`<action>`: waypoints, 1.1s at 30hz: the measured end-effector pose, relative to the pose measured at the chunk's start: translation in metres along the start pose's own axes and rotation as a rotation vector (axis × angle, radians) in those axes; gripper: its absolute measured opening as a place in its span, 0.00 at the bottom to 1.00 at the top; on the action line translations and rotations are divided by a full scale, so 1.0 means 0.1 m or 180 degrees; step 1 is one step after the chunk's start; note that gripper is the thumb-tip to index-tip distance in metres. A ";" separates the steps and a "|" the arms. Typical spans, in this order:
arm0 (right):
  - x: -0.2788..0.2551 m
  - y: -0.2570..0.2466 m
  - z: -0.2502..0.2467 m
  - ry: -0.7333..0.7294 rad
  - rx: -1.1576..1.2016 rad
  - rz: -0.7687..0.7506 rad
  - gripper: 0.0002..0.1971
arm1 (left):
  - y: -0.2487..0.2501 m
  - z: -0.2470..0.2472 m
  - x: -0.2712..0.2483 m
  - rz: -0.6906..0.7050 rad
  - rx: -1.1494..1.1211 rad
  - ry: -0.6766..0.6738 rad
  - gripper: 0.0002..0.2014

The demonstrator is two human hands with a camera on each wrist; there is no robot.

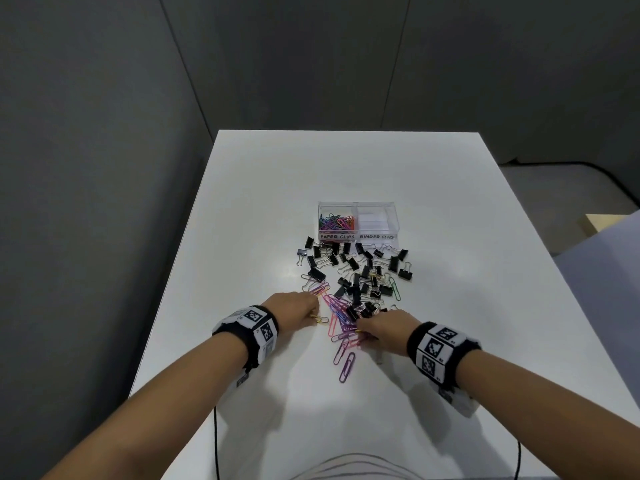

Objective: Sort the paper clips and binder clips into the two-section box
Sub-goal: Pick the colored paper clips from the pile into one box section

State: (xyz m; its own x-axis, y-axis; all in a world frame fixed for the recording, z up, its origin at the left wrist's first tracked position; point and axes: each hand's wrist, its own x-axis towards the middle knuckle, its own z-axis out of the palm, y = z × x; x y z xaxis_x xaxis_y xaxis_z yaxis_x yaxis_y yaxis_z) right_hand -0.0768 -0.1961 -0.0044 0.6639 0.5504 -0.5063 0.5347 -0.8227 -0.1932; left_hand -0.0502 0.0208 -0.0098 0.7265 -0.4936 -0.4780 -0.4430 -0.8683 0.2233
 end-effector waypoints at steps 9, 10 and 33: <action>-0.04 0.07 -0.24 0.0231 0.0654 0.0221 0.07 | -0.03 -0.05 0.04 0.0066 -0.0060 0.0191 0.14; -0.03 0.10 -0.32 0.0258 0.0751 0.0293 0.07 | -0.03 -0.09 0.03 0.0089 -0.0077 0.0263 0.13; 1.47 0.56 -1.41 0.0659 0.1049 0.0466 0.25 | -0.66 -1.04 0.90 -0.0344 -0.0646 0.1284 0.18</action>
State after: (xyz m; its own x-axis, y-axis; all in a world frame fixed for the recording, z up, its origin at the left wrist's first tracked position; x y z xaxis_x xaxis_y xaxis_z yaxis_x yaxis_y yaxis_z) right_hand 0.1243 -0.1407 0.0285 0.8295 0.4136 -0.3753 0.2532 -0.8774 -0.4075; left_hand 0.0988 0.0288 0.0210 0.9270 -0.3446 -0.1482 -0.2708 -0.8881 0.3713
